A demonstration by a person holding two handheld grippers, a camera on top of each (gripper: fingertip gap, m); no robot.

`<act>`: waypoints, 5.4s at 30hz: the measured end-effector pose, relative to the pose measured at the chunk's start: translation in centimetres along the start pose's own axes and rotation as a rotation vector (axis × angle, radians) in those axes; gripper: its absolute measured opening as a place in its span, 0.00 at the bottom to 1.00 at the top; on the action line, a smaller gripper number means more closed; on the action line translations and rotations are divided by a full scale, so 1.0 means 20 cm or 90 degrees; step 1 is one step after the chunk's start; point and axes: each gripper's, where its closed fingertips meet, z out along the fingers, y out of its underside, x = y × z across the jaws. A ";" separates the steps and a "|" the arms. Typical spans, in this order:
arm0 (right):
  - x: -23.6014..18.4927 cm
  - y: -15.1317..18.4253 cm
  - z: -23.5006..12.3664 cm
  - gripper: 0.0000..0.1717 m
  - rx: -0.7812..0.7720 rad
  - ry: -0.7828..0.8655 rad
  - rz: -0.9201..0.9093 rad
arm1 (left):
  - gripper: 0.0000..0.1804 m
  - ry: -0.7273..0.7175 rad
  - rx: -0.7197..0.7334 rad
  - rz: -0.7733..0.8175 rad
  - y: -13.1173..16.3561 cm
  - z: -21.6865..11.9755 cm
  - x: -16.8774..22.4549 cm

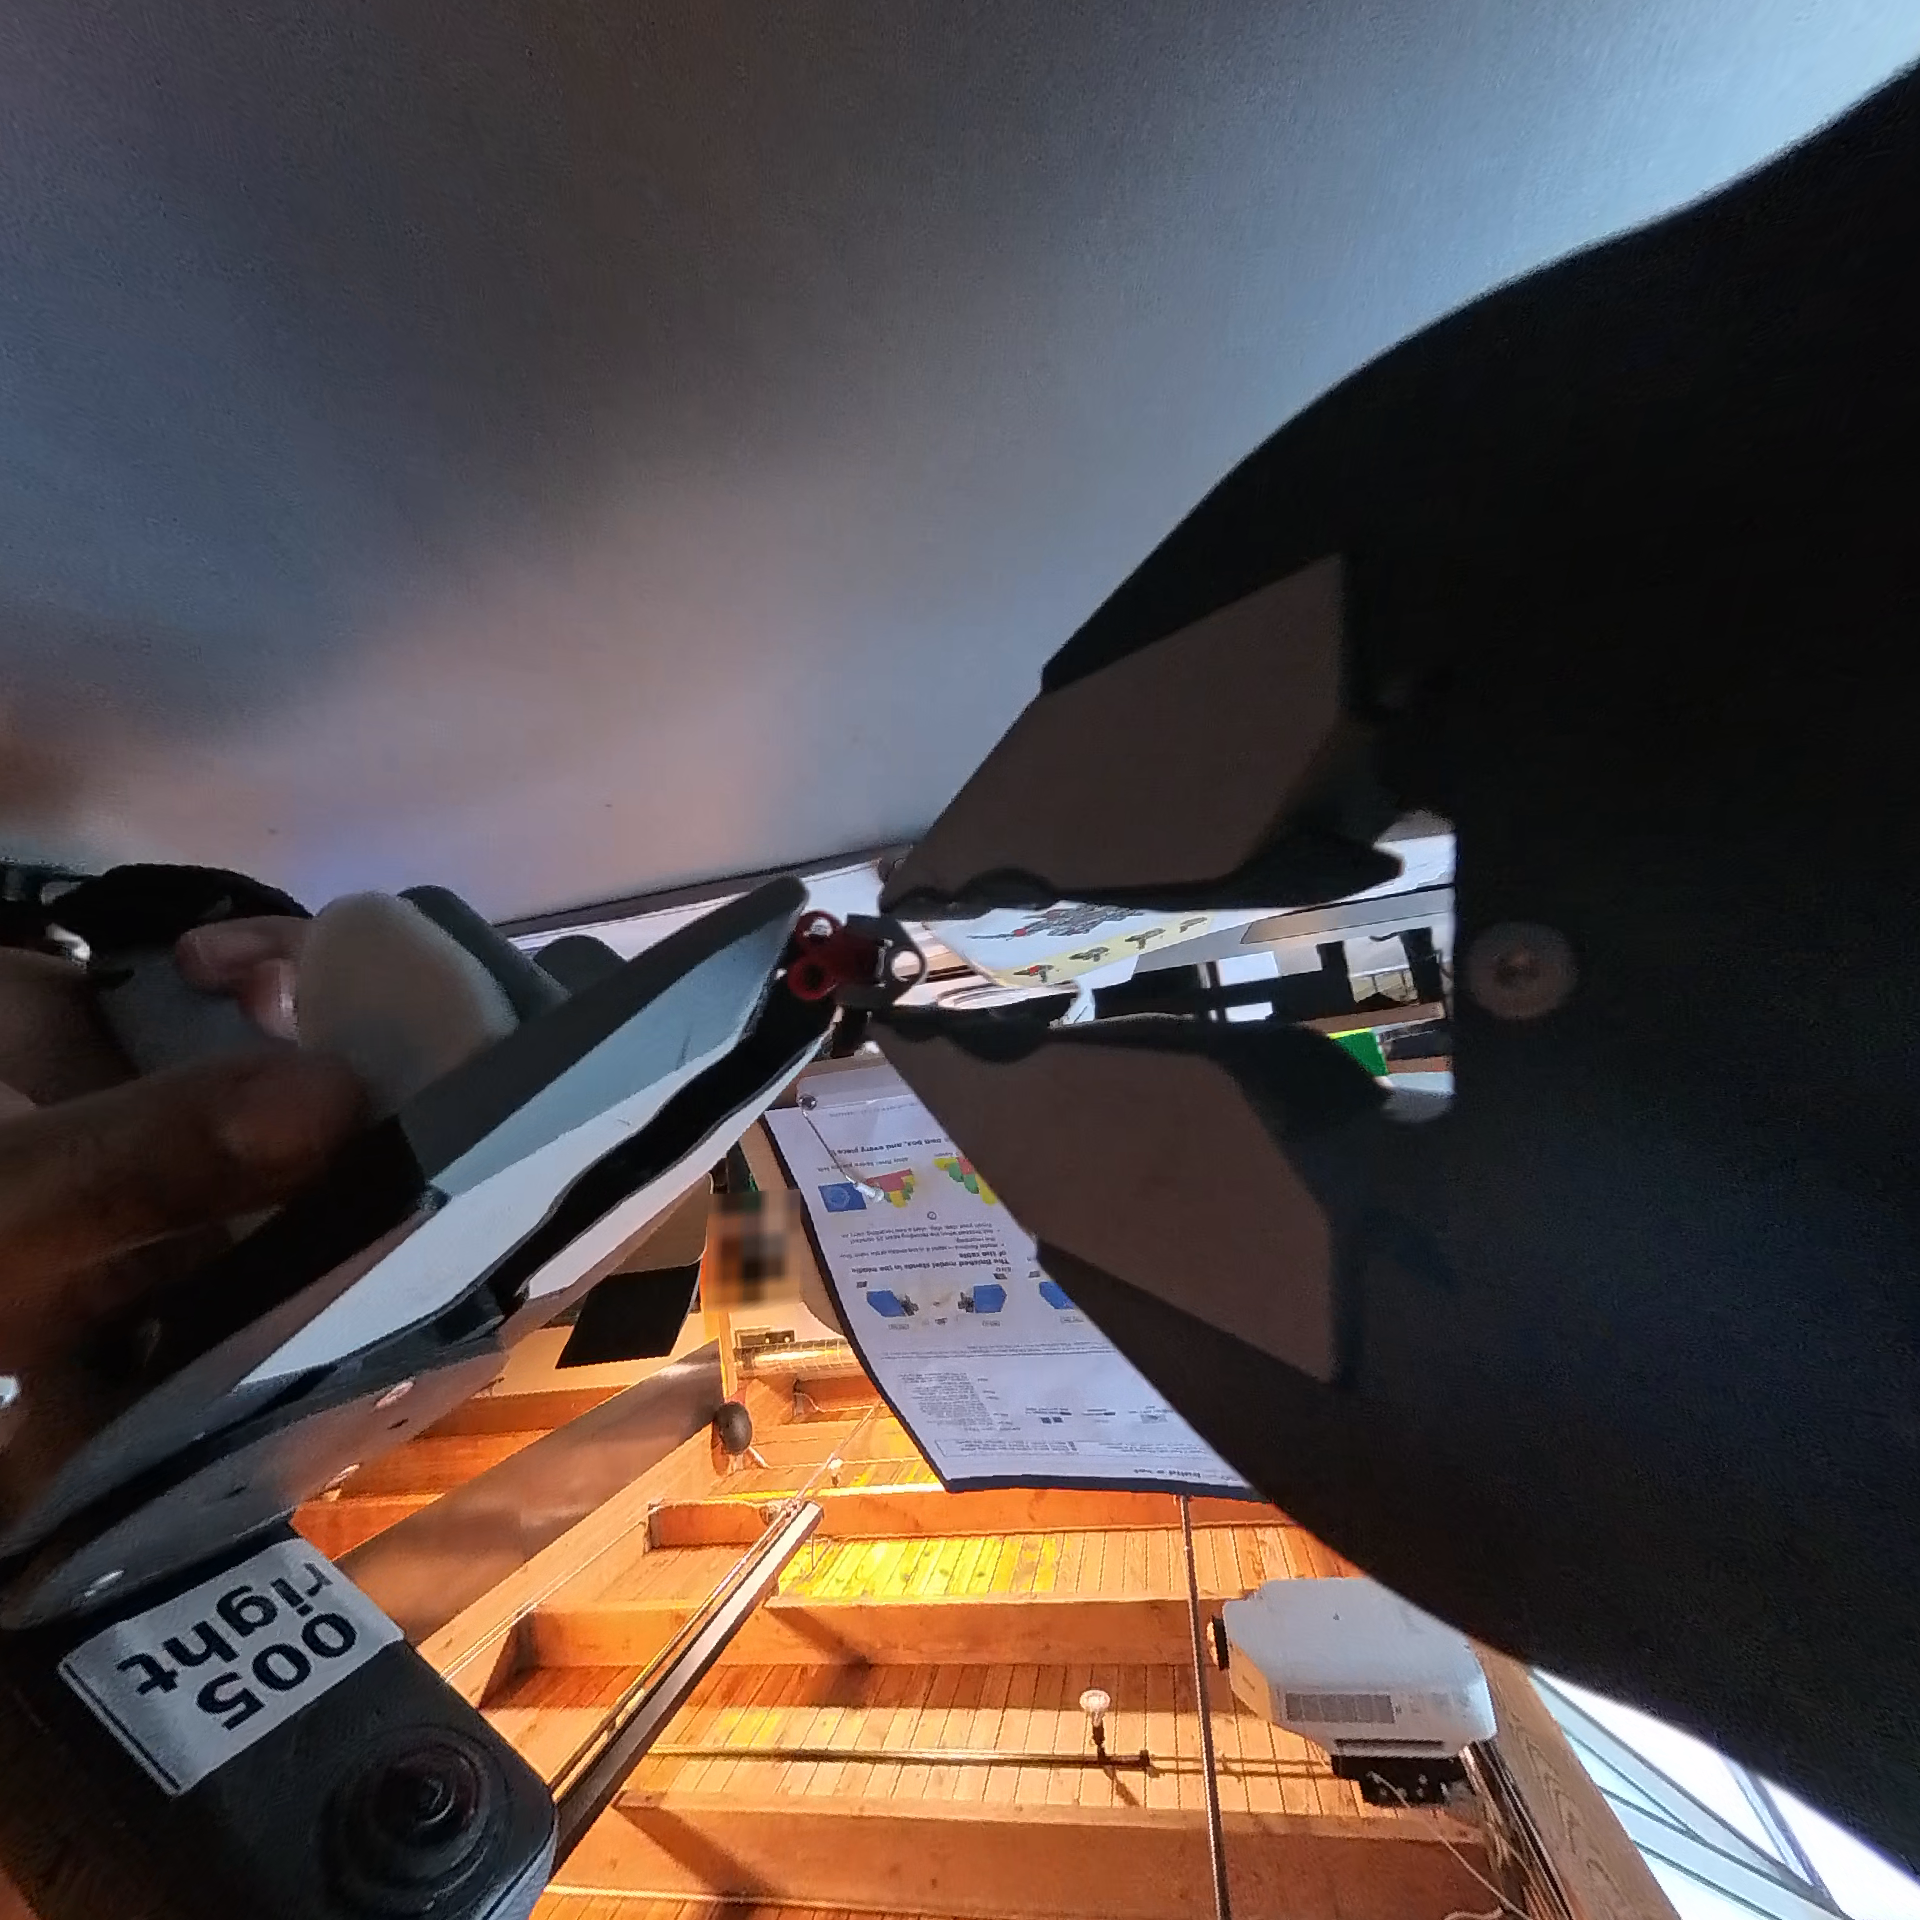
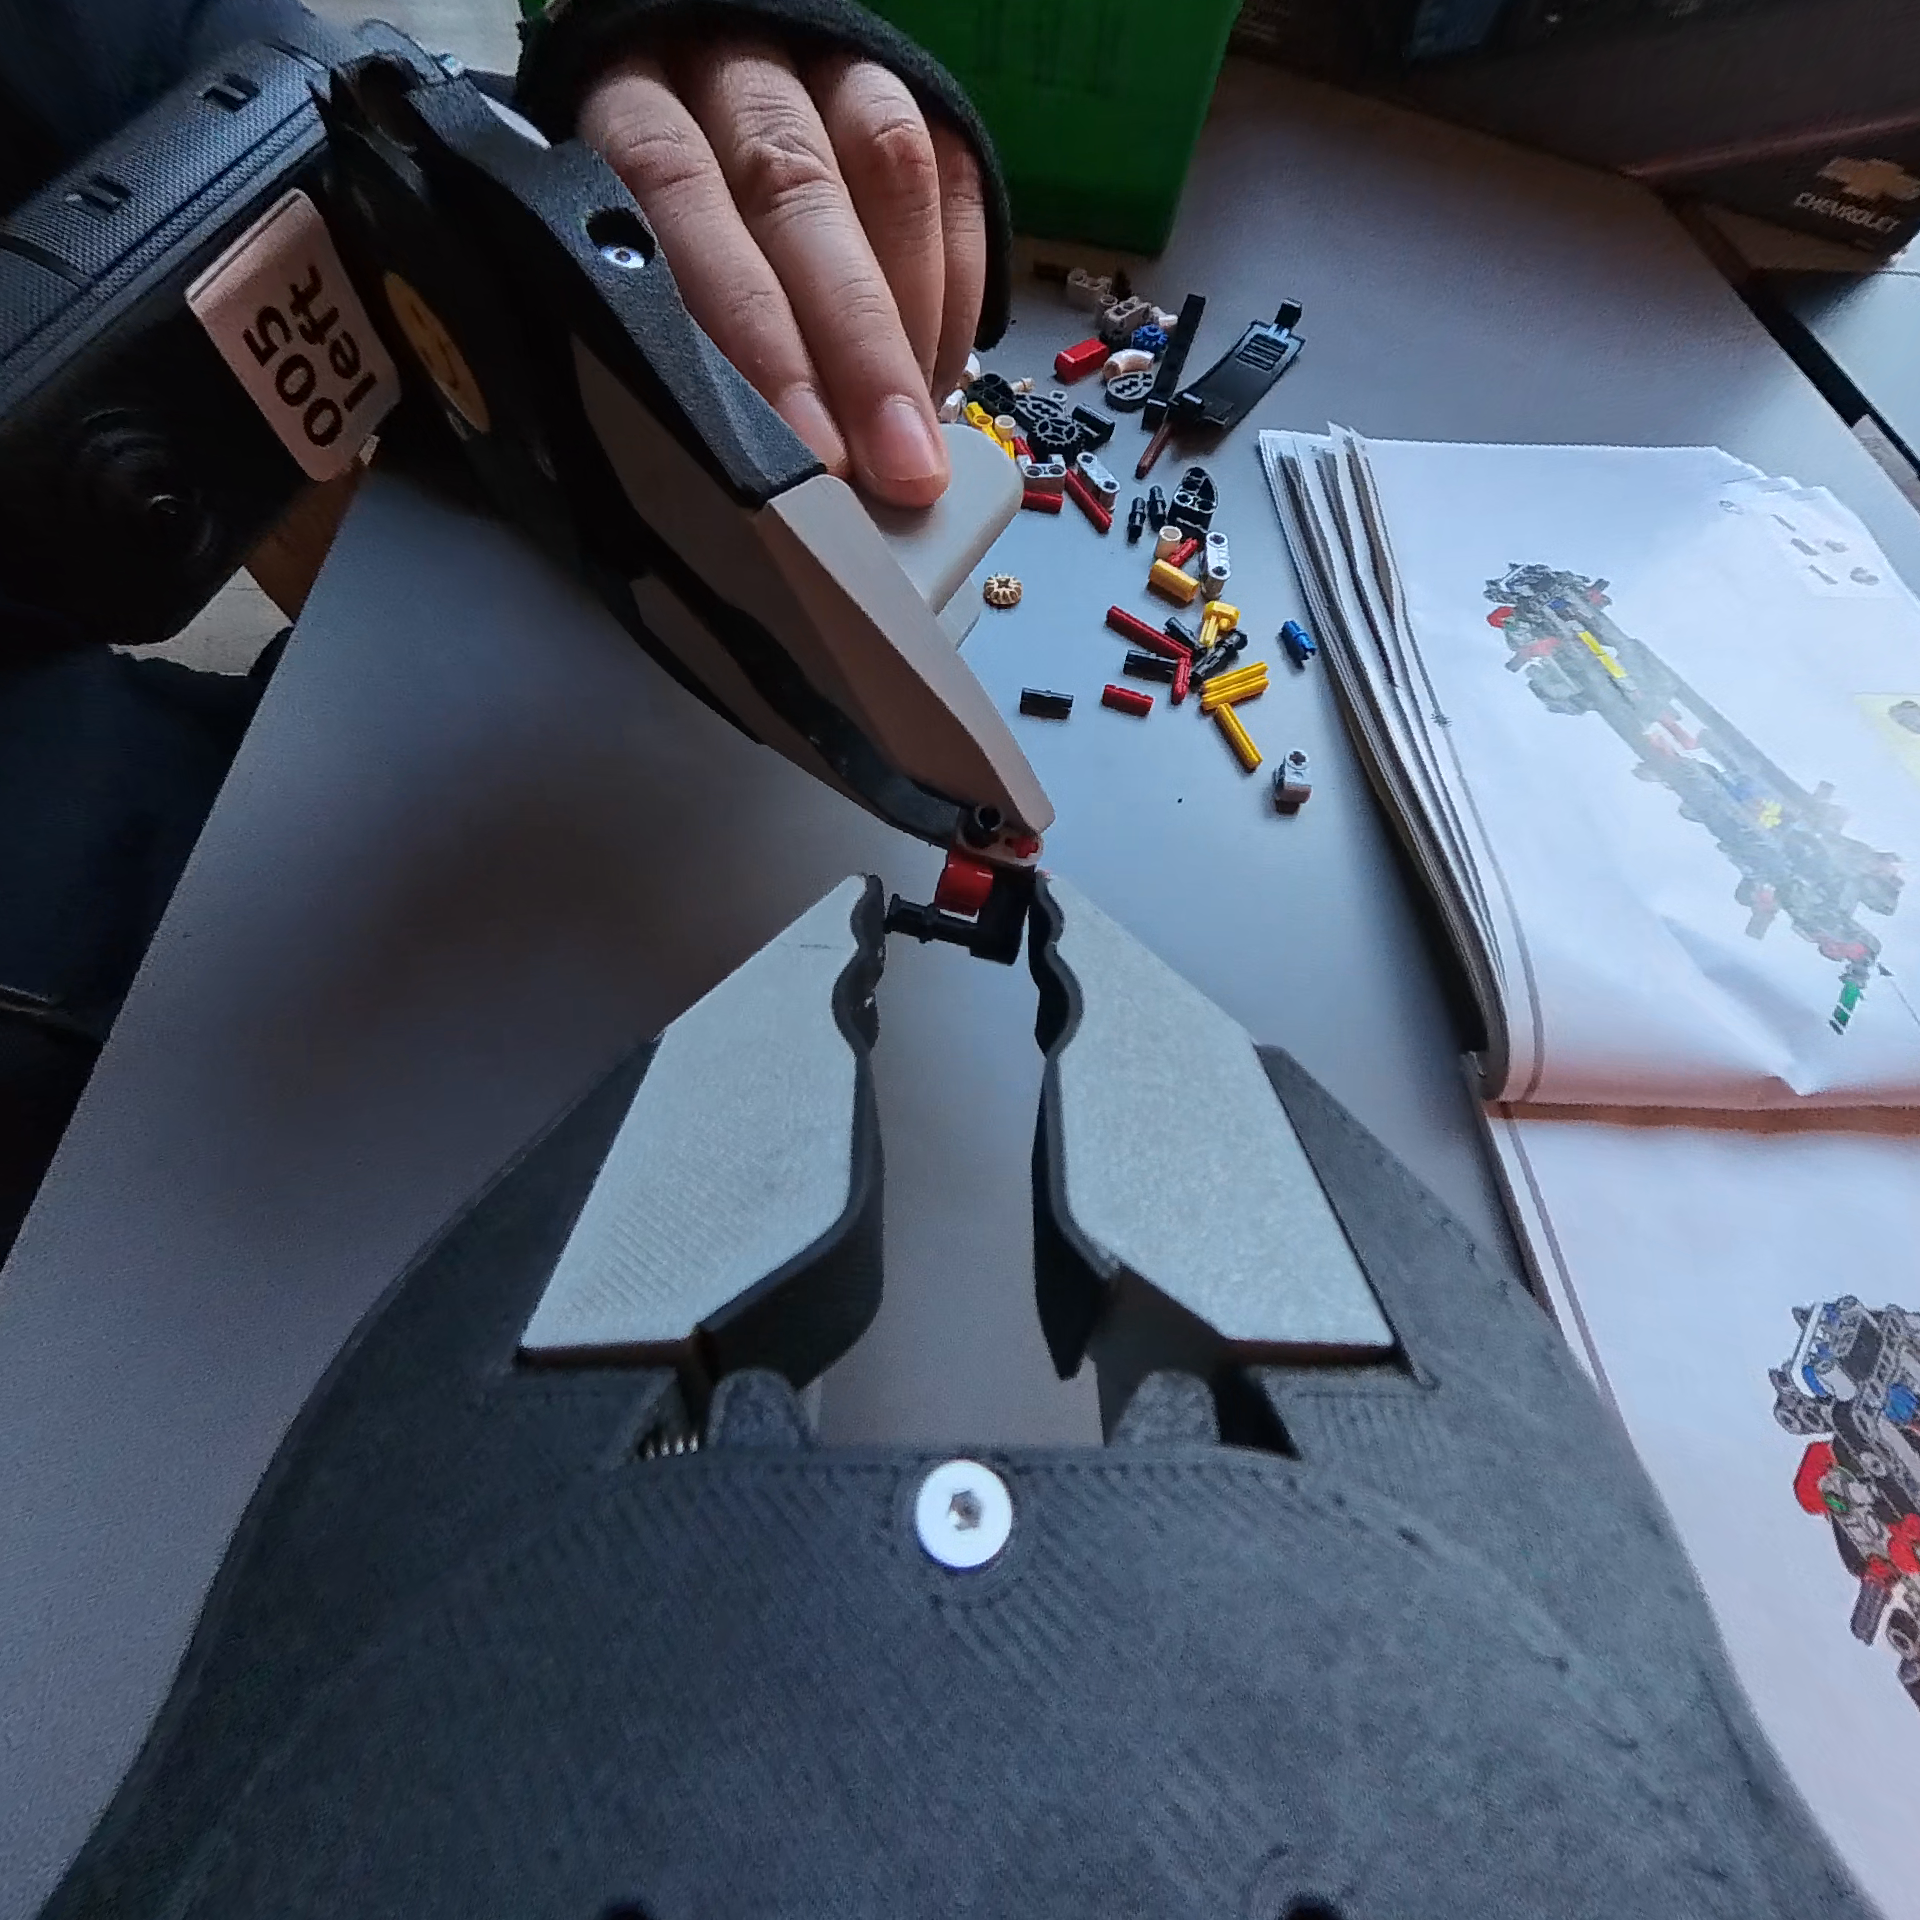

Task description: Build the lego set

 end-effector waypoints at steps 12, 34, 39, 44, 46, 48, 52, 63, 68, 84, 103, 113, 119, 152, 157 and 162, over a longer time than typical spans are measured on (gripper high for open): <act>0.04 -0.01 0.01 0.09 -0.008 0.059 0.005 | 0.07 -0.009 -0.013 -0.015 0.02 0.00 -0.02; 0.06 -0.23 -0.17 0.28 0.254 -0.066 0.145 | 0.07 -0.091 0.072 -0.199 0.01 -0.03 -0.19; 0.01 -0.18 -0.12 0.13 0.208 -0.096 0.131 | 0.08 -0.075 0.070 -0.187 0.00 -0.02 -0.16; 0.06 -0.10 -0.06 0.12 0.140 -0.036 0.111 | 0.06 -0.035 0.026 -0.191 0.06 0.02 -0.08; 0.09 -0.06 -0.04 0.12 0.107 0.001 0.099 | 0.06 -0.011 0.003 -0.197 0.09 0.04 -0.05; 0.14 0.00 -0.02 0.12 0.059 0.049 0.088 | 0.07 0.019 -0.016 -0.230 0.11 0.05 -0.01; 0.21 0.15 0.02 0.09 -0.055 0.123 0.076 | 0.10 0.069 -0.046 -0.293 0.16 0.07 0.03; 0.17 0.28 0.09 0.11 -0.148 0.105 0.098 | 0.04 0.144 -0.139 -0.351 0.28 0.11 0.16; 0.15 0.27 0.10 0.12 -0.147 0.094 0.083 | 0.03 0.142 -0.169 -0.345 0.33 0.11 0.18; 0.18 0.12 0.01 0.15 -0.068 0.137 0.031 | 0.00 0.135 -0.230 -0.382 0.43 0.09 0.17; 0.31 0.10 -0.07 0.10 -0.042 0.239 0.045 | 0.00 0.142 -0.235 -0.374 0.43 0.09 0.18; 0.38 0.16 -0.09 0.09 -0.055 0.275 0.092 | 0.00 0.146 -0.237 -0.369 0.43 0.09 0.19; 0.38 0.16 -0.08 0.08 -0.069 0.281 0.075 | 0.00 0.151 -0.235 -0.367 0.42 0.09 0.20; 0.52 0.27 -0.18 0.00 -0.078 0.356 0.181 | 0.00 0.162 -0.239 -0.369 0.42 0.09 0.22; 0.56 0.24 -0.23 0.00 -0.034 0.387 0.206 | 0.00 0.170 -0.242 -0.364 0.42 0.10 0.24; 0.66 0.23 -0.32 0.00 -0.009 0.476 0.219 | 0.00 0.168 -0.254 -0.396 0.48 0.08 0.23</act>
